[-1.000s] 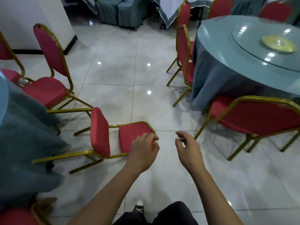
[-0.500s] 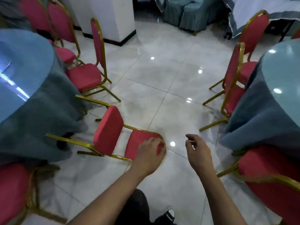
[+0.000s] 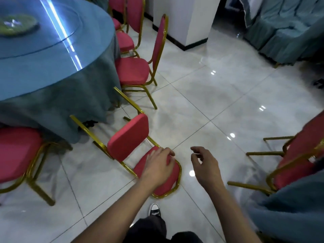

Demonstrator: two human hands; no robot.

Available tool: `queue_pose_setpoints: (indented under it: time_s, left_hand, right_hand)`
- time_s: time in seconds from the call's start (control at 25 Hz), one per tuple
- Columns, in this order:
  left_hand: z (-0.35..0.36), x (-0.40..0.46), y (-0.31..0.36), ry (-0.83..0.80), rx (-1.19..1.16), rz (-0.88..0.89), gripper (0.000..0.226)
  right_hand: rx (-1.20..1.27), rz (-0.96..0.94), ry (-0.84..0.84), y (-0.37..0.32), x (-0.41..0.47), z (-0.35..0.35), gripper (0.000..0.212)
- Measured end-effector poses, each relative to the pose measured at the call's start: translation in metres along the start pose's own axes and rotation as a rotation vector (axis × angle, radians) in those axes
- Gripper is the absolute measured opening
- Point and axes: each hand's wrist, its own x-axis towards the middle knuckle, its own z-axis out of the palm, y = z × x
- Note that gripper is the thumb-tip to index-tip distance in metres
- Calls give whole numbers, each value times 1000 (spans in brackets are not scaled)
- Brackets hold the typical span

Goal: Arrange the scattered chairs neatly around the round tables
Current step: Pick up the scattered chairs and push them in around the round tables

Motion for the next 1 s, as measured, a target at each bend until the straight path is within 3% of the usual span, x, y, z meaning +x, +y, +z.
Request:
queue_pose_setpoints:
  time_s: [0.24, 0.56, 0.76, 1.0]
  left_hand:
    - [2, 45, 8, 150, -81, -106, 22]
    - [56, 66, -21, 412, -243, -591, 17]
    - [171, 88, -2, 523, -307, -889, 25]
    - [340, 109, -70, 414, -368, -1115, 48]
  right_hand:
    - [-96, -92, -166, -1, 76, -5, 22]
    - [-183, -271, -580, 30, 188, 37, 24]
    - [-303, -341, -837, 108, 260, 75, 24]
    - [-424, -263, -925, 264, 325, 165, 28]
